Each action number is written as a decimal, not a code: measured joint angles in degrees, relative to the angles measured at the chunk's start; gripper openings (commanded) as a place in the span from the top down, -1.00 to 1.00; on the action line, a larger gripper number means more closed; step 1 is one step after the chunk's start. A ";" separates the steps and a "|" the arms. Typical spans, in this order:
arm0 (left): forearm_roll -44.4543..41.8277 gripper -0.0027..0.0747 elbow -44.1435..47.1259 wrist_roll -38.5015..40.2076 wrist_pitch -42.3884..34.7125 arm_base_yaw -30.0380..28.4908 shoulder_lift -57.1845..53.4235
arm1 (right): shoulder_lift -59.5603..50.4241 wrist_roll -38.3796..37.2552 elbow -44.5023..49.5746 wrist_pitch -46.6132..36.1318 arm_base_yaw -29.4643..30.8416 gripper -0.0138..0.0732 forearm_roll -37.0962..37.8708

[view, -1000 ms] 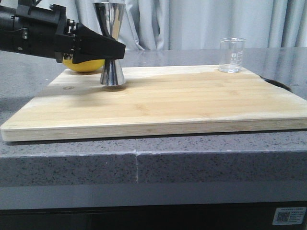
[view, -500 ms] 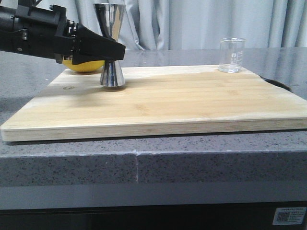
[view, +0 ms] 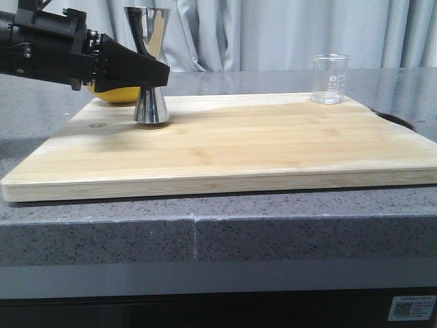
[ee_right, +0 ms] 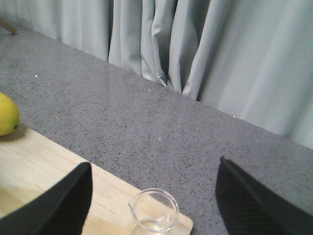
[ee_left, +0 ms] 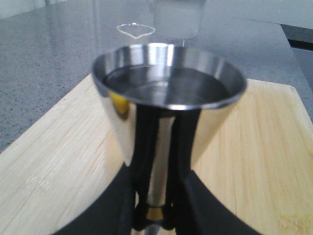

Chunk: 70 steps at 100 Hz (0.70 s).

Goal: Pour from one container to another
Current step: 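Carry the filled jigger toward the lemon with the left gripper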

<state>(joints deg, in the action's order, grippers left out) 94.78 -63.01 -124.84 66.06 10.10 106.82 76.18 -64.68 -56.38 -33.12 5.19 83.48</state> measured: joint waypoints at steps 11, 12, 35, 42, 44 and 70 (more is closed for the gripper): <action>-0.80 0.98 0.00 0.00 0.00 0.00 0.00 | 0.00 0.00 0.00 0.00 0.00 -0.43 0.00; -0.94 0.98 0.00 0.00 0.00 0.00 0.00 | 0.00 0.00 0.00 0.00 0.00 -0.43 0.00; -1.66 0.98 0.00 -0.10 0.00 0.00 0.00 | 0.00 0.00 0.00 0.00 0.00 -0.43 0.00; -1.87 0.98 0.00 -0.10 0.00 0.00 0.00 | 0.00 0.00 0.00 0.00 0.00 -0.43 0.00; -1.98 0.98 0.00 -0.10 0.00 0.00 0.00 | 0.00 0.00 0.00 0.00 0.00 -0.43 0.00; -2.61 0.98 0.00 -0.10 0.11 0.00 0.00 | 0.00 0.00 0.00 0.00 0.00 -0.43 0.00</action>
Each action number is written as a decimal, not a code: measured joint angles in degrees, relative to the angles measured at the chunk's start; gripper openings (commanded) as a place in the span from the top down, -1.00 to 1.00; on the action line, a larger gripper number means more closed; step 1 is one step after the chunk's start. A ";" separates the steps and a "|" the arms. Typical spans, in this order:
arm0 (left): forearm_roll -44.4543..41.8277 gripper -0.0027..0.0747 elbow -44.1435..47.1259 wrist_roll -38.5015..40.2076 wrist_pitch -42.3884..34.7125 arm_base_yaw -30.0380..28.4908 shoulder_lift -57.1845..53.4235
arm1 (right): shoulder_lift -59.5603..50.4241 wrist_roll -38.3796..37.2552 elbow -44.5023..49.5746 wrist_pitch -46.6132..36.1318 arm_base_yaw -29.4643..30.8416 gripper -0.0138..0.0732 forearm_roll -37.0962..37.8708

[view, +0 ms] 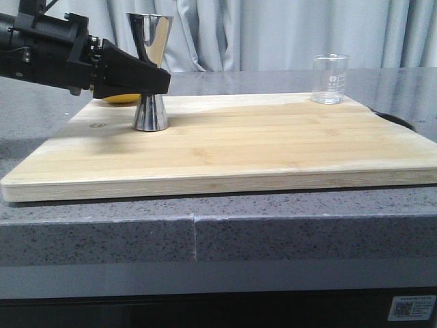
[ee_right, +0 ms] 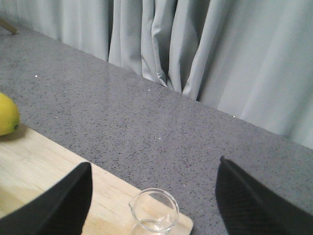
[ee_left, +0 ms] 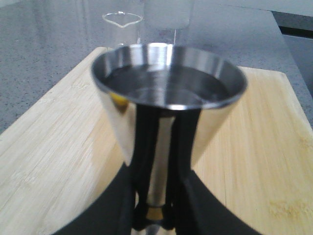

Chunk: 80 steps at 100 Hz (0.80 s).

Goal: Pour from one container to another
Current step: 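Carry the filled jigger toward the lemon with the left gripper, then lower the jigger onto the board beside the lemon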

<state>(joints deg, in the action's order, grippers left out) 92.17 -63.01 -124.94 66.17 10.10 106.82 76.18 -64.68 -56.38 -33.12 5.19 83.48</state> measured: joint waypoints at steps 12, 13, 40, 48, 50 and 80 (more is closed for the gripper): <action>-0.23 0.98 0.00 0.00 0.11 0.00 0.00 | 0.00 0.00 0.00 0.00 0.00 -0.43 0.00; -0.32 0.98 0.00 0.00 0.22 0.00 0.00 | 0.00 0.00 0.00 0.00 0.00 -0.43 0.00; -1.55 0.98 -0.13 0.00 0.52 0.00 -0.11 | 0.00 0.00 0.00 0.00 0.00 -0.43 0.00; -2.02 0.98 -0.13 0.00 0.77 0.00 -0.18 | 0.00 0.00 0.00 0.00 0.00 -0.43 0.00; -2.02 0.98 -0.13 0.00 0.71 0.00 -0.18 | 0.00 0.00 0.00 0.00 0.00 -0.43 0.00; -3.70 0.98 -0.20 0.00 1.25 0.00 -0.59 | 0.00 0.00 0.00 0.00 0.00 -0.43 0.00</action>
